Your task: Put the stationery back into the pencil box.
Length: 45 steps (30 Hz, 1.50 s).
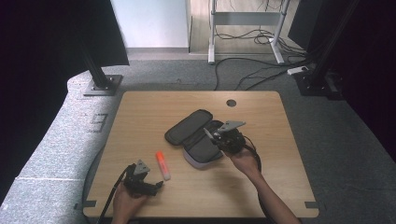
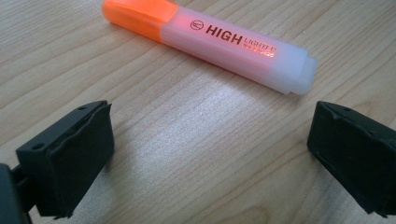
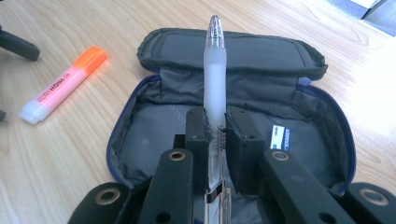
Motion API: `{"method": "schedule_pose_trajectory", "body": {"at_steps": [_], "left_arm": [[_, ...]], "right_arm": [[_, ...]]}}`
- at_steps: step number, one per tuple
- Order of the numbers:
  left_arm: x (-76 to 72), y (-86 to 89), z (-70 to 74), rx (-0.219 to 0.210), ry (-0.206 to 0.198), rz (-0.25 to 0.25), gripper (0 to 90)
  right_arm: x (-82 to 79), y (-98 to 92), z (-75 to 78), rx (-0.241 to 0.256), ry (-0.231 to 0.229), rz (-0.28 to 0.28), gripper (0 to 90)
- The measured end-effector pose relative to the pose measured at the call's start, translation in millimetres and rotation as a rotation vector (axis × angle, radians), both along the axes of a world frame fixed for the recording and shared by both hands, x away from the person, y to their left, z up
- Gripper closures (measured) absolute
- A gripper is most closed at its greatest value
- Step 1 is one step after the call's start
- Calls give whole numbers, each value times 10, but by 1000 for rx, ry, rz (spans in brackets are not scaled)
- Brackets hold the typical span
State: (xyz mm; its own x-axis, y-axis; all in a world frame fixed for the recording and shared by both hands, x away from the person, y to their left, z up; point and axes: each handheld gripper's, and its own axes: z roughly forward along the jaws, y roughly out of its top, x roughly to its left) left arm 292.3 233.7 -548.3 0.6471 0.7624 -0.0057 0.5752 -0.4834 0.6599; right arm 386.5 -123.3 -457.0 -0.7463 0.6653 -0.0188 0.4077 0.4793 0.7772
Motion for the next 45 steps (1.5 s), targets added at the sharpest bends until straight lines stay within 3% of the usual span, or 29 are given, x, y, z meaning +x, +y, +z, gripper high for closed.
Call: {"method": "schedule_pose_trajectory", "body": {"at_steps": [15, 39, 45], "left_arm": [[-1, 0, 0, 0, 0, -1, 3], [0, 0, 0, -1, 0, -2, 3], [0, 0, 0, 0, 0, -1, 3]], "right_arm": [[194, 204, -37, 1, -5, 0, 784], [500, 209, -452, -25, 55, -56, 778], [508, 231, -528, -37, 70, -56, 777]]}}
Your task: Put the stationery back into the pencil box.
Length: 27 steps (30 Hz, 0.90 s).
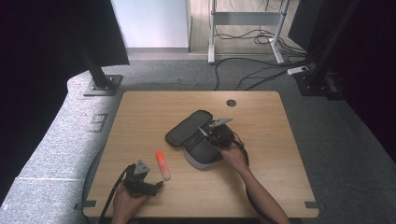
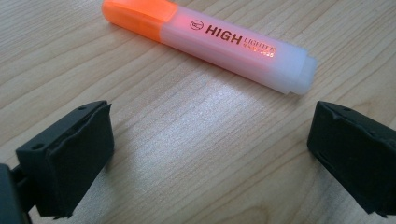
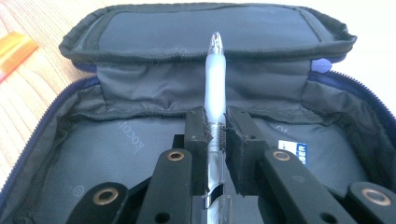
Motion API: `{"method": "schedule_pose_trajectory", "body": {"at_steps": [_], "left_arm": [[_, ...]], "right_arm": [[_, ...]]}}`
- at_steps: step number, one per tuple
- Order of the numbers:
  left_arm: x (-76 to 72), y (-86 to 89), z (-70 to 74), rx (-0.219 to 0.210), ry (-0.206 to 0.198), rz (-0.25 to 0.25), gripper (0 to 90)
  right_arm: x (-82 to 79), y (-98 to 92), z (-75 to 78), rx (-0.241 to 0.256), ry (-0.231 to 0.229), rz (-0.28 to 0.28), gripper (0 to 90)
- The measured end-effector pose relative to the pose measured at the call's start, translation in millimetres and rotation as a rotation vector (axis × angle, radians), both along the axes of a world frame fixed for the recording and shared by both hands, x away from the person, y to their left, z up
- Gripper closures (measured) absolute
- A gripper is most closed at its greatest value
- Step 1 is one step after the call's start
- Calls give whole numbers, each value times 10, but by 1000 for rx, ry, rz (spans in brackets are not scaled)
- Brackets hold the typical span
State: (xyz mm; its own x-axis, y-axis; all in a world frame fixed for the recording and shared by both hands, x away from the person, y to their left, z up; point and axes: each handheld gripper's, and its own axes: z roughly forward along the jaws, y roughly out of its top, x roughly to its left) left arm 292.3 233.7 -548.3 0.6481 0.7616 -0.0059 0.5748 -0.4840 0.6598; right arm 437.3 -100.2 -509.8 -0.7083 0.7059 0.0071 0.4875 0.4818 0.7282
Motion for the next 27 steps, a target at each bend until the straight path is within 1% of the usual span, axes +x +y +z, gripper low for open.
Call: {"method": "schedule_pose_trajectory", "body": {"at_steps": [4, 11, 13, 14, 17, 21, 27], "left_arm": [[0, 0, 0, -1, 0, -1, 3], [0, 0, 0, -1, 0, -1, 3], [0, 0, 0, -1, 0, -1, 3], [0, 0, 0, 0, 0, 0, 3], [0, 0, 0, 0, 0, 0, 3], [0, 0, 0, -1, 0, -1, 3], [0, 0, 0, -1, 0, -2, 4]], "right_arm": [[4, 0, -22, -8, -4, -3, 777], [29, -31, -42, -13, -2, -28, 772], [36, -44, -45, -27, -9, -37, 773], [38, -48, -49, -33, -10, -42, 795], [47, -70, -60, -41, -10, -55, 791], [59, -85, -76, -47, -9, -57, 769], [58, -84, -72, -45, -6, -54, 710]]}}
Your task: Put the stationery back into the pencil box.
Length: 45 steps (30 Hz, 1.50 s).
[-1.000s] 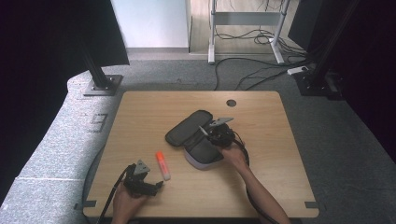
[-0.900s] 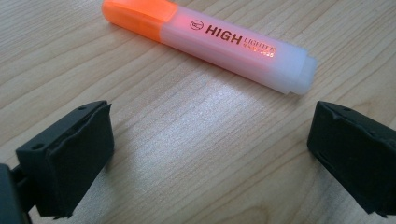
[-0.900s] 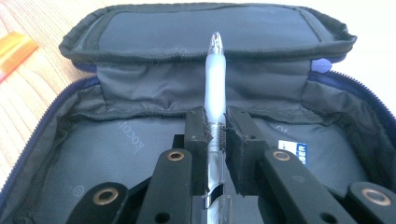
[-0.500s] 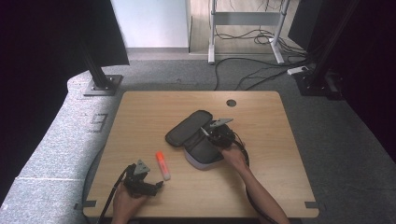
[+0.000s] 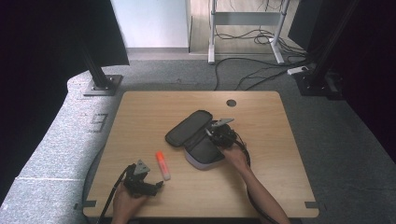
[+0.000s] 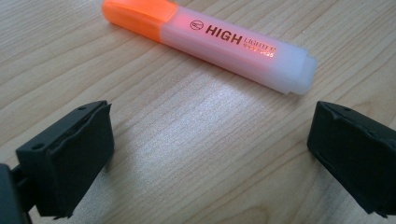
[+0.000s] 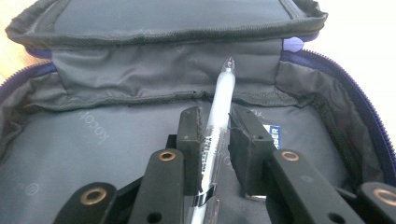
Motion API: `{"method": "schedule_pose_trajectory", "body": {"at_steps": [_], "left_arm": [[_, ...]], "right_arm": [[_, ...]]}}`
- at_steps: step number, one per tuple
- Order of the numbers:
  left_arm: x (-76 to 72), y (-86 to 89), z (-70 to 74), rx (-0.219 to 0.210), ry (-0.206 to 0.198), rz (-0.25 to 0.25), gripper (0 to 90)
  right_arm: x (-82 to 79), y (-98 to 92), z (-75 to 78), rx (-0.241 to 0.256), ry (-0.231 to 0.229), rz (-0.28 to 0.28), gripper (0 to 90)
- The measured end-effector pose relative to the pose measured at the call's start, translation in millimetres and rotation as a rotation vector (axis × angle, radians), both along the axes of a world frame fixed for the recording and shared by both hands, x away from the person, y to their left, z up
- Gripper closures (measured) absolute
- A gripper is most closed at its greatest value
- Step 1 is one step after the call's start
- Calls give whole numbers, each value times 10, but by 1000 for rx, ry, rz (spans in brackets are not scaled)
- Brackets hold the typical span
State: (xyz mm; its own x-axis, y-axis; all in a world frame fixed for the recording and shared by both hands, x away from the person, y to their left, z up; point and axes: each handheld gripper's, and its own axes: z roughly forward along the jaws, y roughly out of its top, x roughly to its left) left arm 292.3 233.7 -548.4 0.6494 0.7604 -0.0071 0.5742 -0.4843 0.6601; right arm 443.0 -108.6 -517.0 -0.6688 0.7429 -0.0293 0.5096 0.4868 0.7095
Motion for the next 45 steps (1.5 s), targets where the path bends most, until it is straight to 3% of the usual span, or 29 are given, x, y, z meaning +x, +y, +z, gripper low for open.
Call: {"method": "schedule_pose_trajectory", "body": {"at_steps": [19, 30, 39, 45], "left_arm": [[-4, -1, 0, 0, 1, -2, 4], [-13, -1, -1, -1, -1, -6, 3], [-13, -2, -2, -2, 0, -5, 3], [-13, -2, -2, -2, 0, -5, 3]], "right_arm": [[-143, -81, 178, 26, 5, 45, 372], [-304, -150, 300, 40, -10, 74, 255], [-410, -238, 319, 38, 4, 98, 139], [-496, -294, 334, 35, -11, 110, 65]]}}
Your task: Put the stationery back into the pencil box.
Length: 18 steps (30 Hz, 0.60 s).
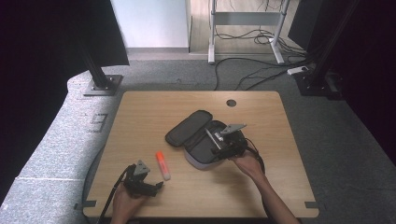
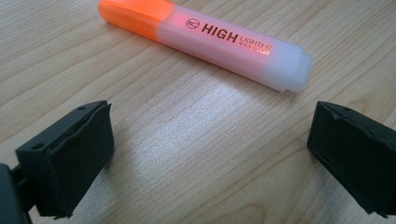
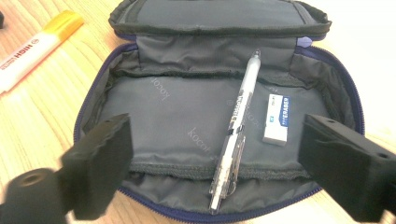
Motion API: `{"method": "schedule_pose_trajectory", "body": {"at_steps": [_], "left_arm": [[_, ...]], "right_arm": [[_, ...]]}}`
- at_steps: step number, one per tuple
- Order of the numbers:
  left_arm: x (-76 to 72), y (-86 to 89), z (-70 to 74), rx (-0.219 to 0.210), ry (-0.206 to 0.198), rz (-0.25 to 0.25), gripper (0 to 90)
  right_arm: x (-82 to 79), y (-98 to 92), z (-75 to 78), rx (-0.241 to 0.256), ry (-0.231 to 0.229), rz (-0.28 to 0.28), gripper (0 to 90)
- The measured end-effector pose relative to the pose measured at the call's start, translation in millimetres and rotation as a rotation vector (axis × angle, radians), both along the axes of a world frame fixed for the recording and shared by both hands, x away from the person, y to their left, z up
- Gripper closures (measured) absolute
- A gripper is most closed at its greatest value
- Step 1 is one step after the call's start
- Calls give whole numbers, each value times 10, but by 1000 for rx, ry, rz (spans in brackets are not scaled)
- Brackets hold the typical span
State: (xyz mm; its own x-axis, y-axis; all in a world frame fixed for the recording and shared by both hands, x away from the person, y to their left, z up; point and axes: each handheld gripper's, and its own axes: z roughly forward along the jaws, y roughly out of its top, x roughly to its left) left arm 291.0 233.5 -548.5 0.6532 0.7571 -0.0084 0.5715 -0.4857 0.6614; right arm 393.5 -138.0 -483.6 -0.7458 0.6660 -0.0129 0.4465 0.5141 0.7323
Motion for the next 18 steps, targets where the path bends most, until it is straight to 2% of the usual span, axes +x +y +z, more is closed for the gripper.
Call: {"method": "schedule_pose_trajectory", "body": {"at_steps": [5, 11, 18], "left_arm": [[0, 0, 0, 0, 0, 0, 3], [0, 0, 0, 0, 0, 1, 3], [0, 0, 0, 0, 0, 0, 3]], "right_arm": [[-72, -25, 10, -2, -17, 1, 1], [-155, -82, 9, 2, -37, 12, 0], [-244, -180, -10, 16, -41, -2, 0]]}}
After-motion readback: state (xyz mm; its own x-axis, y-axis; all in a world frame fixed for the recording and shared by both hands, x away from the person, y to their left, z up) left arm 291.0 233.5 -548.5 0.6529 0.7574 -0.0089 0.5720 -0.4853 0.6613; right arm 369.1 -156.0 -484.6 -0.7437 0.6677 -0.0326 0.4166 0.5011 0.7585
